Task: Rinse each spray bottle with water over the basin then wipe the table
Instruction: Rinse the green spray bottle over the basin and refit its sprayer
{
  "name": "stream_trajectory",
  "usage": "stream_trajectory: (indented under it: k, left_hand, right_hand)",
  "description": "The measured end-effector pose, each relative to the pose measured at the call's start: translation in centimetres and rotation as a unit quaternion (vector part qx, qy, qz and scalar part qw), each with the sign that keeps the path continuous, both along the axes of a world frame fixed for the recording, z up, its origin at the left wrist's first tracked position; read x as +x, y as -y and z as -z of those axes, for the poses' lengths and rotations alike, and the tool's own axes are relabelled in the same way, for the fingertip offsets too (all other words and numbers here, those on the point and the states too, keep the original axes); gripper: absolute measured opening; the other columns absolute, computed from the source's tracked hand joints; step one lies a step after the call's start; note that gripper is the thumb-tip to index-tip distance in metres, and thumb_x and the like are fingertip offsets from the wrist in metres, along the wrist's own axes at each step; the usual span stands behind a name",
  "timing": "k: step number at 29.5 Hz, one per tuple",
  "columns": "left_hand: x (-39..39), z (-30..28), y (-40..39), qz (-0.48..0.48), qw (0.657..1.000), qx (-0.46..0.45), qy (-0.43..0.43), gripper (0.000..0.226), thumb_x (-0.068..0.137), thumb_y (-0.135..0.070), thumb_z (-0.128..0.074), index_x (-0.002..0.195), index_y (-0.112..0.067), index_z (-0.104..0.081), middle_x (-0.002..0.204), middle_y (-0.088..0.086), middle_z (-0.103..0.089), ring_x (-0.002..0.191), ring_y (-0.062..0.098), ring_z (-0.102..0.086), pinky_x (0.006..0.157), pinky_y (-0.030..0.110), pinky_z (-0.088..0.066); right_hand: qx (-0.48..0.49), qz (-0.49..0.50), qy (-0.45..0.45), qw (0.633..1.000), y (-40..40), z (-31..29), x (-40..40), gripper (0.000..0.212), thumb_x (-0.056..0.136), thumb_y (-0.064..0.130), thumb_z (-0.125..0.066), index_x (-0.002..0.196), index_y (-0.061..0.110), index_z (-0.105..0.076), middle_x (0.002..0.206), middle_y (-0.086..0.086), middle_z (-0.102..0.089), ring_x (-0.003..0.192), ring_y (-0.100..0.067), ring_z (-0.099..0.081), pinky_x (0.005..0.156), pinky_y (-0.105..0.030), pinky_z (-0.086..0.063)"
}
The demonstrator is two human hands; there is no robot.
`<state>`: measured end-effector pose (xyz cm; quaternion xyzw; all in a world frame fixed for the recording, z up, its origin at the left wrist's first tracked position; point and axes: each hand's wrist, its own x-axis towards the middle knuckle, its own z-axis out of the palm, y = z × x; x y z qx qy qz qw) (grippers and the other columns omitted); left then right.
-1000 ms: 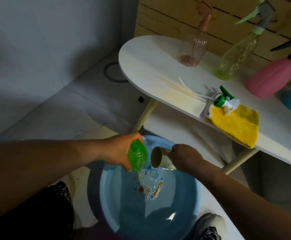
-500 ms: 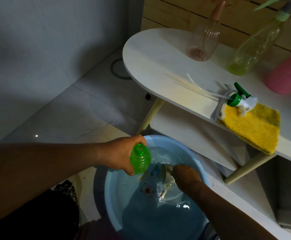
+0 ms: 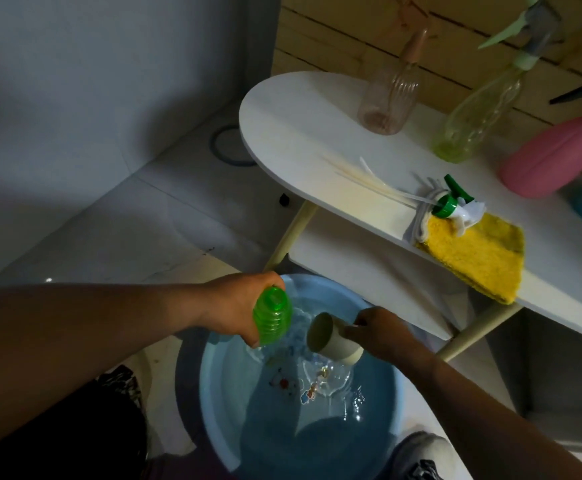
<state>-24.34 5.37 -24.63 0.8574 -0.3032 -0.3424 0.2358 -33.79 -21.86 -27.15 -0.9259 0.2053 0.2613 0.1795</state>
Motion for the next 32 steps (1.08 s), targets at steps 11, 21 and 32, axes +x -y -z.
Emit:
stream_trajectory:
  k: [11, 21, 32]
  left_hand:
    - [0.2, -0.8, 1.0, -0.001, 0.998, 0.038, 0.057, 0.095, 0.056, -0.038, -0.096, 0.134, -0.045, -0.042, 0.119, -0.014, -0.058, 0.106, 0.014, -0.058, 0.076, 0.025, -0.046]
    - [0.3, -1.0, 1.6, -0.003, 0.998, 0.030, 0.062, 0.098, 0.054, -0.041, -0.097, 0.137, -0.038, -0.045, 0.122, -0.010, -0.062, 0.109, 0.020, -0.062, 0.090, 0.037, -0.057]
    - [0.0, -1.2, 2.9, 0.016, 0.998, 0.013, 0.056, 0.097, 0.059, -0.036, -0.097, 0.138, -0.033, -0.043, 0.126, -0.009, -0.060, 0.114, 0.017, -0.060, 0.095, 0.033, -0.054]
  right_hand:
    - [0.005, 0.019, 0.127, 0.992, -0.5, -11.7, 0.6, 0.042, 0.082, 0.059, -0.072, 0.074, 0.019, -0.069, 0.070, 0.000, -0.067, 0.067, -0.016, -0.061, 0.061, -0.033, -0.047]
    - [0.040, 0.016, 0.234, 0.971, -2.3, -17.2, -0.6, 0.039, 0.082, 0.053, -0.076, 0.069, 0.018, -0.067, 0.060, 0.002, -0.059, 0.058, -0.014, -0.050, 0.057, -0.033, -0.039]
    - [-0.046, -0.026, 0.258, 0.965, -3.7, -17.7, -0.8, 0.040, 0.082, 0.063, -0.069, 0.067, 0.026, -0.061, 0.067, 0.007, -0.063, 0.068, -0.014, -0.059, 0.057, -0.034, -0.044]
